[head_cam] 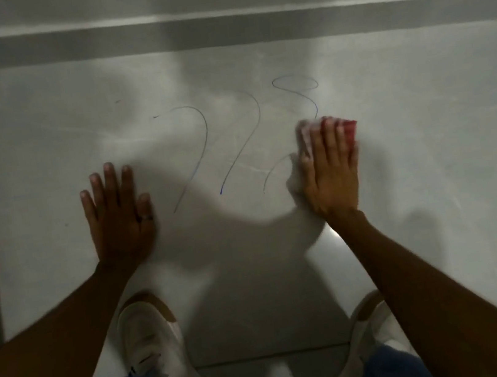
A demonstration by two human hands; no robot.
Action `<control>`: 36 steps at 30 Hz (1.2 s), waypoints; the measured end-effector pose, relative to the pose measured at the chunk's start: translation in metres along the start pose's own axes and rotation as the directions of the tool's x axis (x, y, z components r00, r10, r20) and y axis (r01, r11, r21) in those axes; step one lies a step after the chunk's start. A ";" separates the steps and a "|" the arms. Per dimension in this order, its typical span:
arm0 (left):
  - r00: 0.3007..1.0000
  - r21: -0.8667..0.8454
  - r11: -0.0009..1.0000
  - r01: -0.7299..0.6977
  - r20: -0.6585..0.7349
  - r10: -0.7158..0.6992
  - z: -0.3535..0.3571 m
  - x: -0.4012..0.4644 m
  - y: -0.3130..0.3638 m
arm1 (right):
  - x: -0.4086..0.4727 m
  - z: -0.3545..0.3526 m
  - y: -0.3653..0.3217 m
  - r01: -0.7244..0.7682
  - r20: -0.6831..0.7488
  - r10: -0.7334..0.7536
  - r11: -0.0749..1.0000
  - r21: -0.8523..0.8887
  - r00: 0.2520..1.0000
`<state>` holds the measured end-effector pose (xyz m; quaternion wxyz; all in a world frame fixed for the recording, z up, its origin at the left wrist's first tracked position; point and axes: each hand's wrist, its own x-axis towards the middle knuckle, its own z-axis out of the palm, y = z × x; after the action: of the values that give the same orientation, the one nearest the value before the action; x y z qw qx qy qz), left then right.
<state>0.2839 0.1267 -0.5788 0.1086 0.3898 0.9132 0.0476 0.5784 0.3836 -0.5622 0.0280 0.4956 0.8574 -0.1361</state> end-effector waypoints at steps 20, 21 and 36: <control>0.988 -0.005 1.000 -0.025 -0.152 0.024 0.007 0.001 -0.002 | 0.085 -0.009 -0.034 0.040 -0.035 -0.042 0.998 -0.051 0.999; 0.985 0.000 1.000 -0.028 -0.169 0.028 0.008 0.002 -0.002 | 0.106 -0.014 -0.034 0.012 -0.030 -0.013 0.999 -0.032 0.999; 0.978 0.013 0.999 -0.044 -0.202 0.045 0.008 0.003 -0.003 | 0.133 -0.032 -0.009 0.150 0.037 -0.147 0.985 -0.089 0.988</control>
<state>0.2823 0.1270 -0.5877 0.0125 0.4037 0.9108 0.0856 0.5060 0.4996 -0.5536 0.0534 0.4263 0.8968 -0.1061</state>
